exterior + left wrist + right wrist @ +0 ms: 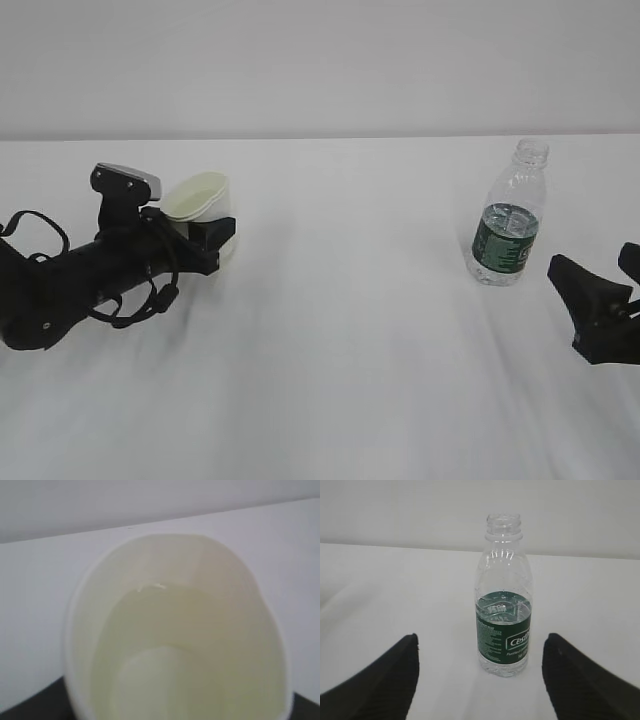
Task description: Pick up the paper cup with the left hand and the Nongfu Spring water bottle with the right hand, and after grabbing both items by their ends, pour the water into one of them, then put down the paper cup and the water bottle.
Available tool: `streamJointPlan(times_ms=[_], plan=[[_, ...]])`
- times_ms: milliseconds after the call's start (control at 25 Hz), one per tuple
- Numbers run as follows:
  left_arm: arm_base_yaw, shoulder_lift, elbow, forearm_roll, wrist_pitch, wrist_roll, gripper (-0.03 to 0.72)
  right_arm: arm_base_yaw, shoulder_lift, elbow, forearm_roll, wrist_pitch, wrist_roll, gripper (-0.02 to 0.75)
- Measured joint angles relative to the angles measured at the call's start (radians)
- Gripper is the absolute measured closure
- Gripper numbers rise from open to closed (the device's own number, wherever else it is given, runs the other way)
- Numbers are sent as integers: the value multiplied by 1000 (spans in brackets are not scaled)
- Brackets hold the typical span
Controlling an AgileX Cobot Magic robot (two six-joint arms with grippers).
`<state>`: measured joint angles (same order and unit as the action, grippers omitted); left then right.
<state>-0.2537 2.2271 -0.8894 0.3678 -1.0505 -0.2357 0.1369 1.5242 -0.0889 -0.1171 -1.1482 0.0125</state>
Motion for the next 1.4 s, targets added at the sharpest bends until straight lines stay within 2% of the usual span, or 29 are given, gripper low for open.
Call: streamJointPlan(times_ms=[840, 1400], plan=[[0, 0, 2, 16, 26, 1, 270, 0, 0, 0, -5, 0, 4, 163], [0, 36, 2, 17, -33, 1, 270, 0, 0, 0, -10, 0, 7, 163]])
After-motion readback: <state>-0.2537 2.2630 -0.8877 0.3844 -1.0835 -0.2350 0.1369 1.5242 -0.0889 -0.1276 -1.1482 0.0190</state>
